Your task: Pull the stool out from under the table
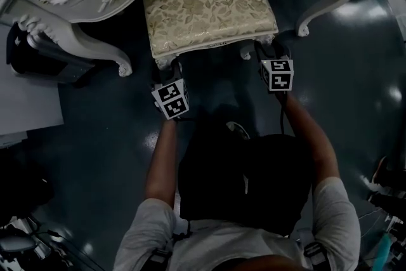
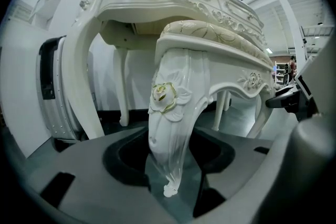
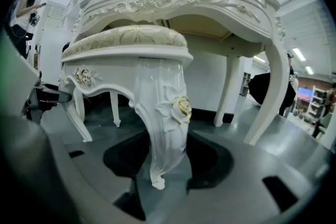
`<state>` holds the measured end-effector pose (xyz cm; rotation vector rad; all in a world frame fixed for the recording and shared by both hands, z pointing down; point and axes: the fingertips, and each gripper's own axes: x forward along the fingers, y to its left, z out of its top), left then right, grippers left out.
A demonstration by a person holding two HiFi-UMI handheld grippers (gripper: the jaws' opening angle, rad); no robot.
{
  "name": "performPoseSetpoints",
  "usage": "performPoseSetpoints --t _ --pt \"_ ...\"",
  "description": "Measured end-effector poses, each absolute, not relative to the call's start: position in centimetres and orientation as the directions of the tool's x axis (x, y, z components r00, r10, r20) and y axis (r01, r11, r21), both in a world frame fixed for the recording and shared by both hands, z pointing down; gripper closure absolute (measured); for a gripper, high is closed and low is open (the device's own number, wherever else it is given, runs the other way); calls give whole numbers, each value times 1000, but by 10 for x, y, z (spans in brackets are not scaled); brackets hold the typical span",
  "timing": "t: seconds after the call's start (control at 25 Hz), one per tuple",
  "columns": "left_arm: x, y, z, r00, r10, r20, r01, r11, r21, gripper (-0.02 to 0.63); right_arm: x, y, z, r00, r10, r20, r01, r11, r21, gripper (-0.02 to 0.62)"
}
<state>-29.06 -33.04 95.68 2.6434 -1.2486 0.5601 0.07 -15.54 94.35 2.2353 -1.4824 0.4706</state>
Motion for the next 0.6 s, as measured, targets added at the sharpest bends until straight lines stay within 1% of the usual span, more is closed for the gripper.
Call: performPoseSetpoints --t 0.12,0.28,0.44,0.6 --pt "-292 -328 955 581 -705 407 -768 -640 -12 368 -1 -153 944 381 -777 500 -922 -358 146 359" --pt "-289 -334 954 573 -712 407 -775 -632 -14 368 3 -160 938 391 -787 478 -919 -361 157 359" --pt "-292 -333 952 561 -737 377 -787 -616 -33 368 1 -162 939 371 -809 456 -927 -350 134 354" --pt "-291 -334 954 546 -742 389 -796 -604 -36 367 6 -167 947 351 -793 499 -928 -364 74 350"
